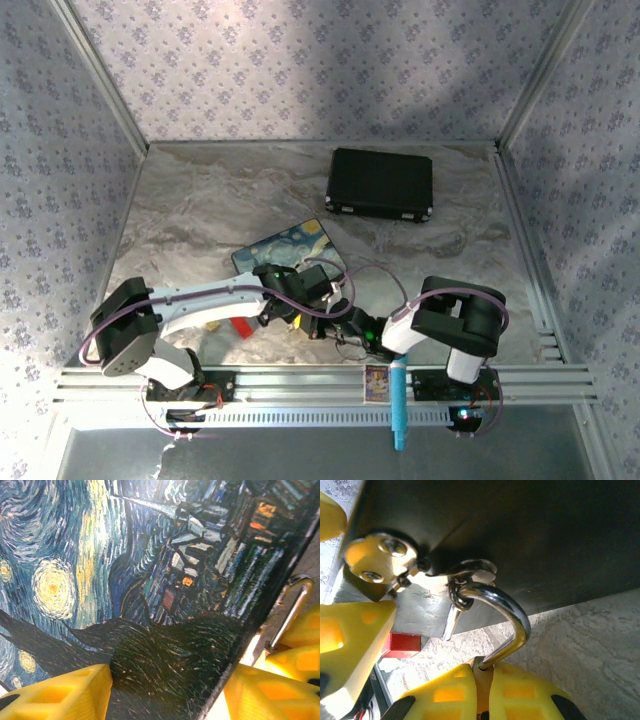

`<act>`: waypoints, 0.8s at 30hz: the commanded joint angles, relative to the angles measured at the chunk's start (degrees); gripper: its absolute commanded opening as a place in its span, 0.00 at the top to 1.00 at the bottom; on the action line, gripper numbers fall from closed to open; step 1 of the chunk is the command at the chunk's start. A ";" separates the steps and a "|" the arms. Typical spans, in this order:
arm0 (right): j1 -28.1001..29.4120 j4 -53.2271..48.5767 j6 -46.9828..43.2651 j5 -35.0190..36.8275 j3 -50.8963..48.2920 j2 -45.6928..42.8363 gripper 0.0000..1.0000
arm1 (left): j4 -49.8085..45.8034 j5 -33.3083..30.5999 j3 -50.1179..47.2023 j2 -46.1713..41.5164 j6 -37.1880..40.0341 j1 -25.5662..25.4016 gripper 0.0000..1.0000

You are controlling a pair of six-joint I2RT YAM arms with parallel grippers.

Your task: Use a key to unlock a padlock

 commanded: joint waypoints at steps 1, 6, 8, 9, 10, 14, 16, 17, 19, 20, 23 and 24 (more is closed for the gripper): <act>-0.85 1.77 1.36 1.49 -0.97 -0.15 1.00 | -2.66 0.76 -0.39 0.80 0.11 0.34 0.41; -3.24 3.31 1.26 0.85 -1.85 -1.05 1.00 | -2.57 0.89 -0.57 0.88 0.00 0.30 0.42; -3.99 2.25 0.68 0.33 -1.59 -1.95 1.00 | -2.63 0.81 -0.49 1.13 -0.07 0.22 0.42; -4.31 1.60 0.36 -0.40 -1.27 -2.29 1.00 | -2.65 0.77 -0.44 1.23 -0.10 0.17 0.42; -4.62 1.19 0.19 -0.86 -1.06 -2.43 1.00 | -2.65 0.68 -0.43 1.38 -0.16 0.09 0.42; -5.80 2.45 0.85 -1.44 -1.69 -2.96 1.00 | -2.05 0.76 -0.90 1.52 -0.24 0.00 0.43; -6.46 2.84 1.04 -1.45 -1.96 -3.43 1.00 | -1.97 0.84 -1.10 1.75 -0.59 0.00 0.44; -6.70 2.19 0.88 -1.43 -1.94 -3.86 1.00 | -1.95 0.96 -1.19 2.03 -0.69 -0.05 0.44; -7.21 1.01 0.55 -1.64 -1.67 -4.52 1.00 | -1.86 0.94 -1.18 2.59 -0.75 0.00 0.44; -7.45 0.39 0.39 -2.03 -1.49 -4.64 1.00 | -1.99 0.76 -1.05 2.88 -0.96 0.00 0.44; -7.95 -0.50 0.34 -2.78 -1.38 -4.86 1.00 | -1.96 0.39 -1.01 3.05 -0.95 0.00 0.44; -8.26 -0.95 0.43 -3.12 -1.48 -4.78 1.00 | -1.96 0.23 -1.08 3.05 -0.95 0.00 0.45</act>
